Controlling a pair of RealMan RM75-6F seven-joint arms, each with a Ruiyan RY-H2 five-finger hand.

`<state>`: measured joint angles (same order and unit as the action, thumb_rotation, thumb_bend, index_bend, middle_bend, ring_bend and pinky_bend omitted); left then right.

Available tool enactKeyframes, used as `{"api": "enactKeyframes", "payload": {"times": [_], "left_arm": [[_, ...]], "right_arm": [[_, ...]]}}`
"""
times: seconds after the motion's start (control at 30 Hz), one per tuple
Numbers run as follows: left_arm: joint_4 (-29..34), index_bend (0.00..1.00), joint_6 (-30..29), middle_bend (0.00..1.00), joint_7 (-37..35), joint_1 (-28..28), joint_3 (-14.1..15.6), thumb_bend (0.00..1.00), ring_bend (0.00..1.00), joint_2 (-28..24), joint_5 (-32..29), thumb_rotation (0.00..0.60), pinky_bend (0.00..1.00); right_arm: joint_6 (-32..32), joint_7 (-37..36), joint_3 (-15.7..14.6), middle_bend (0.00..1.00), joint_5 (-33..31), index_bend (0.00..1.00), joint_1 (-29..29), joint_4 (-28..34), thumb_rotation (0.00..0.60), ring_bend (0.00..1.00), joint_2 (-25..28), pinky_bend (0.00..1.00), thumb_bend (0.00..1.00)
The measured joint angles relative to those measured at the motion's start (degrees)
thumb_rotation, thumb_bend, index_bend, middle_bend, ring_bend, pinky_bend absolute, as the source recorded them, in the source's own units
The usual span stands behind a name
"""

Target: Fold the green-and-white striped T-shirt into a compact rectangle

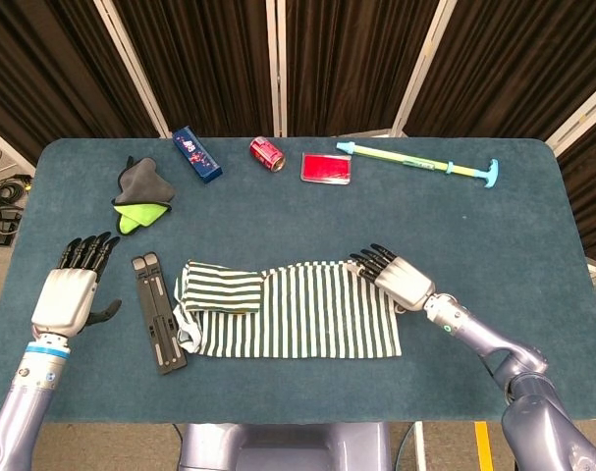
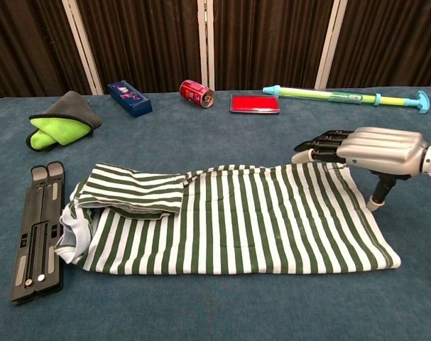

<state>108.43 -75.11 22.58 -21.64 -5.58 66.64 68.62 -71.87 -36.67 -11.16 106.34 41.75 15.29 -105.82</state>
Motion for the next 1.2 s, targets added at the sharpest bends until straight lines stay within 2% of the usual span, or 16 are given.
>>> {"api": "enactKeyframes", "payload": {"times": [0.27, 0.37, 0.63, 0.93, 1.13, 1.2], "left_arm": [[0.1, 0.0, 0.3, 0.0, -0.2, 0.1, -0.1, 0.28, 0.0, -0.1, 0.2, 0.6, 0.0], [0.1, 0.0, 0.4, 0.0, -0.1, 0.1, -0.1, 0.28, 0.0, -0.1, 0.3, 0.6, 0.0], [0.2, 0.0, 0.5, 0.0, -0.1, 0.2, -0.1, 0.28, 0.0, -0.1, 0.5, 0.6, 0.0], [0.3, 0.0, 0.5, 0.0, -0.3, 0.3, -0.1, 0.28, 0.0, -0.3, 0.8, 0.6, 0.0], [0.2, 0.0, 0.6, 0.0, -0.4, 0.3, -0.1, 0.28, 0.0, -0.3, 0.8, 0.6, 0.0], [0.2, 0.0, 0.7, 0.0, -0.4, 0.3, -0.2, 0.28, 0.0, -0.3, 0.8, 0.6, 0.0]], "right_arm": [[-0.7, 0.3, 0.0, 0.02, -0.7, 0.15, 0.5, 0.7, 0.6, 0.0, 0.4, 0.0, 0.0], [-0.8, 0.2, -0.3, 0.02, -0.7, 0.18, 0.5, 1.0, 0.6, 0.0, 0.7, 0.0, 0.05], [-1.1, 0.0, -0.9, 0.03, -0.5, 0.34, 0.6, 1.6, 0.6, 0.0, 1.2, 0.0, 0.26], [-1.1, -0.2, -1.4, 0.04, -0.5, 0.53, 0.8, 1.8, 0.6, 0.0, 1.2, 0.0, 0.31], [-1.0, -0.3, -1.5, 0.04, -0.7, 0.67, 0.8, 1.7, 0.6, 0.0, 1.0, 0.0, 0.38], [-1.0, -0.5, -1.5, 0.05, -0.9, 0.69, 0.8, 1.7, 0.6, 0.0, 0.9, 0.0, 0.38]]}}
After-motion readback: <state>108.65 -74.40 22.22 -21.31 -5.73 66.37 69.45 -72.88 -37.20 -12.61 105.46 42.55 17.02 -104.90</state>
